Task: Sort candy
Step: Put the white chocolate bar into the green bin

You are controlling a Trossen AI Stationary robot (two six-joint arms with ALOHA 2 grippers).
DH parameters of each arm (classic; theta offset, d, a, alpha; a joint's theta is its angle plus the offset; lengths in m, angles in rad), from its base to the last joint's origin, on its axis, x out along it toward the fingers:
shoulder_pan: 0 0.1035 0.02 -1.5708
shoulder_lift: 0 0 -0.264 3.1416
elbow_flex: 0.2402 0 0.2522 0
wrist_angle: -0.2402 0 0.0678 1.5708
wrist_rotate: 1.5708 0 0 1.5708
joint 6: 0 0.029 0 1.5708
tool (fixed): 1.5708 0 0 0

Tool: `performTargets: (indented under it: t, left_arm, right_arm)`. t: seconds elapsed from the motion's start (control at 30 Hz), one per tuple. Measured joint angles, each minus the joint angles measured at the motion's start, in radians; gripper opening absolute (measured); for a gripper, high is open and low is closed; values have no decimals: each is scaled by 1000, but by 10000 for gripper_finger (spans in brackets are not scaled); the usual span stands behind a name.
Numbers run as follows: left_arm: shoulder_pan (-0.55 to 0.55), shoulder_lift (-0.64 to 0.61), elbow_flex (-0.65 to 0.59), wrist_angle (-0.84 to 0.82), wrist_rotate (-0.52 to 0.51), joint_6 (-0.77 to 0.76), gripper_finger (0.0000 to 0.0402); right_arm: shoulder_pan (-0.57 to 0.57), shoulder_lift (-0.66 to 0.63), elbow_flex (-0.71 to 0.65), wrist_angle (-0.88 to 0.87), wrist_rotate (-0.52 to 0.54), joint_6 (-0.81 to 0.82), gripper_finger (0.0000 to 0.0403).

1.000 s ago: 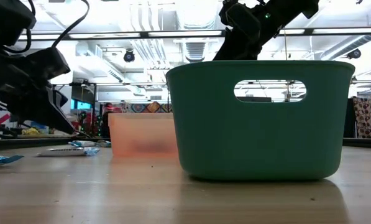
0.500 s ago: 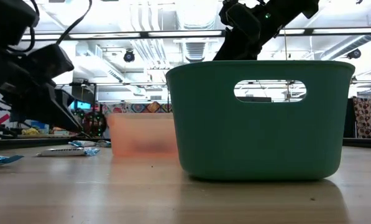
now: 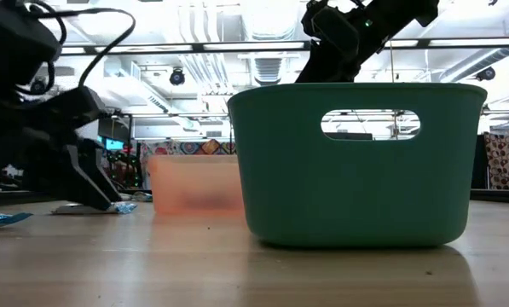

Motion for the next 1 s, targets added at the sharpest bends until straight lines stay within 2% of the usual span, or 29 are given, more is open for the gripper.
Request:
performTargets:
  t: [0.27,0.5,0.57,0.7,0.77,1.0]
  left_arm:
    - [0,129,1,115,-23,-6,168]
    - [0,190,5,136,-32,-37,82]
    - [0,190,5,136,-37,-31,57]
    - [2,175,4,132,-33,-19,48]
    - [2,162,2,130,-29,-19,31]
    - [-6,29,-4,74,56,4,20]
  right_arm:
    - [0,0,0,0,0,0,162]
    - [0,0,0,0,0,7,162]
    - [0,0,0,0,0,7,162]
    - [0,0,-2,0,0,8,162]
    - [0,0,-2,0,0,8,162]
    - [0,0,-2,-1,-4,8,162]
